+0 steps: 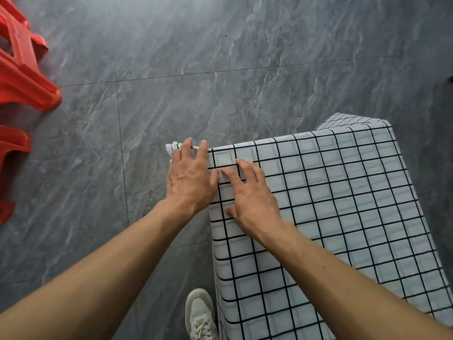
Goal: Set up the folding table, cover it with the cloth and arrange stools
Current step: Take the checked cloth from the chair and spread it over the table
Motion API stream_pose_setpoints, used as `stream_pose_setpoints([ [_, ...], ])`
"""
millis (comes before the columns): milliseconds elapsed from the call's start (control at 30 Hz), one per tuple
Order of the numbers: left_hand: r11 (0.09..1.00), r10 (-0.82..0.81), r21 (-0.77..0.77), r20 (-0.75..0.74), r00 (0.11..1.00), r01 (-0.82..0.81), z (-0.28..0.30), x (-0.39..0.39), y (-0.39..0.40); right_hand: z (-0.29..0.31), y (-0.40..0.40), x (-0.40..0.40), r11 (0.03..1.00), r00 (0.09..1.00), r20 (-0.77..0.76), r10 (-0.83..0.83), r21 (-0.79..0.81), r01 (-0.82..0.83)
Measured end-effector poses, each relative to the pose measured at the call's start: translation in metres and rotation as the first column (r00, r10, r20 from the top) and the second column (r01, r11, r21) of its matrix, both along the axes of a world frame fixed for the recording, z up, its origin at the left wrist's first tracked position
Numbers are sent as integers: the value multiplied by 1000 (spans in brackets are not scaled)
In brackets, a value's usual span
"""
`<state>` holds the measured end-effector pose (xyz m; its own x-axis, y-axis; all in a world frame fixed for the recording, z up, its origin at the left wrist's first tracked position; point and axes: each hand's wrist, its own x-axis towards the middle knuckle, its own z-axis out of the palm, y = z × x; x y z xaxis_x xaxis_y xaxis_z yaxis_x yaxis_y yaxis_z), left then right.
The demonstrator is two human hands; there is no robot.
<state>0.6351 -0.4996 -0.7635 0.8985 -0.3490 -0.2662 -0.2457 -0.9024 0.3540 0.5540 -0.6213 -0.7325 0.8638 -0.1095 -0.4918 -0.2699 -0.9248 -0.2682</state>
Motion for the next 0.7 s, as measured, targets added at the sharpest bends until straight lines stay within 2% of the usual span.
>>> stream_pose_setpoints([
  [67,993,-115,34,124,986,111,3,-3,-5,-2,-1,-2,999,1000,13,-28,22,28],
  [167,962,-265,-6,237,935,274,2,-9,-13,-7,-1,-4,999,998,41,-43,26,41],
  [300,941,-319,-45,195,927,334,2,-17,-21,-13,-5,0,999,985,165,-53,-1,54],
  [467,957,-288,5,159,944,291,6,-18,-29,-7,-22,-12,990,939,320,-126,99,99],
  [567,953,-303,45,166,938,300,11,-21,-31,-5,-47,-35,986,940,300,-165,70,151],
  [700,929,-353,176,156,922,326,14,-40,-40,-7,-85,-76,980,967,163,-197,-11,201],
])
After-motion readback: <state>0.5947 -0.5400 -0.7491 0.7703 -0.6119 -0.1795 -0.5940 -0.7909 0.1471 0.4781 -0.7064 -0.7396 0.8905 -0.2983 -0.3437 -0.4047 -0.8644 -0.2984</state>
